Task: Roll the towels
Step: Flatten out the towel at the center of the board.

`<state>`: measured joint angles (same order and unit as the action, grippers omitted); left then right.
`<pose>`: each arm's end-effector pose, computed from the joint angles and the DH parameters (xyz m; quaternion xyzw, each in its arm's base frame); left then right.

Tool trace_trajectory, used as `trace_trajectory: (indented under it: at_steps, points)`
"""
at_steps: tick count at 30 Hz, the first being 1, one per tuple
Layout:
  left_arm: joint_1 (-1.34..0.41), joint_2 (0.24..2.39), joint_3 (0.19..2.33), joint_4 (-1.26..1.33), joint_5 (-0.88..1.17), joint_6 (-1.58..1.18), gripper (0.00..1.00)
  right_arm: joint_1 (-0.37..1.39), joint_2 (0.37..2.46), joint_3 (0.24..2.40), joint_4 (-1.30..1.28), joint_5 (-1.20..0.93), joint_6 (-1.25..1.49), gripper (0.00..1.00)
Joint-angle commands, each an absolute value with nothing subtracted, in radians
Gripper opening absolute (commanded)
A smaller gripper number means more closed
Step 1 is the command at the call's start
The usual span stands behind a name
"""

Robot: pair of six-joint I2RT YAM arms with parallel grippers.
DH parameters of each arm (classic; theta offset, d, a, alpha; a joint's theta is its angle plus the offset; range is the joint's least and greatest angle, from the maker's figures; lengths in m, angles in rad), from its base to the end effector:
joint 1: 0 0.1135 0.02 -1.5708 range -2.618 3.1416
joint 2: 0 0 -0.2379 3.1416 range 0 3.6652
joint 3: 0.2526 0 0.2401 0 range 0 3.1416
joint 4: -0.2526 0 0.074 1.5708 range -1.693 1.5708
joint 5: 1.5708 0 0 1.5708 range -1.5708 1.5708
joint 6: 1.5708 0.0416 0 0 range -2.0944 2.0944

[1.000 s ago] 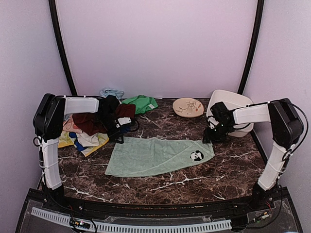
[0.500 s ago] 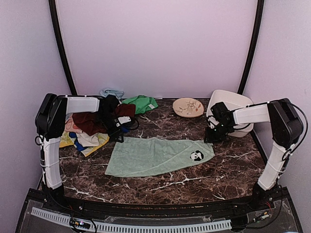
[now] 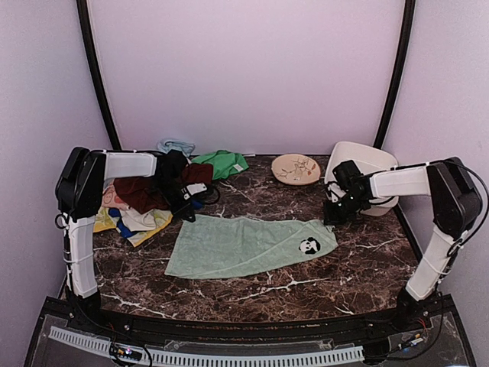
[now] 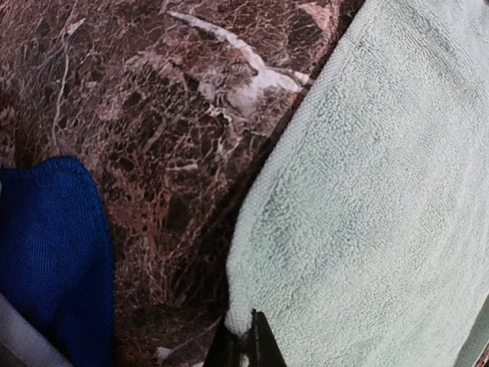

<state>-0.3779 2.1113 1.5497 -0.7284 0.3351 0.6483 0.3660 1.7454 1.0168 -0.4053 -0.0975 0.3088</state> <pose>0.3691 -0.1612 0.1356 0.4996 0.8391 -0.1450 0.1590 0.3007 0.1196 0.1332 -0.0384 0.9744 0.1165 0.1885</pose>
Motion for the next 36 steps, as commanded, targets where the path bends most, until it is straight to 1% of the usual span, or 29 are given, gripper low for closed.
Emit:
trace_trajectory:
  at_steps: [1,7,12,20,27,32,36]
  points:
    - [-0.377,2.058,1.55,-0.756,0.367,0.615,0.0,0.373,1.686,1.007,-0.399,-0.108,0.316,0.0]
    - [-0.377,1.931,1.539,-0.777,0.351,0.603,0.0,0.381,1.584,1.005,-0.382,-0.119,0.314,0.0]
    - [-0.378,1.803,1.534,-0.846,0.324,0.613,0.0,0.414,1.424,0.984,-0.391,-0.094,0.32,0.0]
    - [-0.38,1.544,1.532,-0.983,0.342,0.596,0.0,0.493,1.141,0.934,-0.491,-0.058,0.361,0.0]
    - [-0.414,1.338,1.546,-1.197,0.399,0.631,0.0,0.561,0.898,0.925,-0.631,-0.063,0.437,0.0]
    - [-0.493,1.231,1.555,-1.302,0.356,0.603,0.0,0.606,0.816,0.969,-0.75,-0.053,0.474,0.0]
    - [-0.511,1.228,1.574,-1.339,0.371,0.557,0.0,0.612,0.803,0.979,-0.798,-0.045,0.48,0.0]
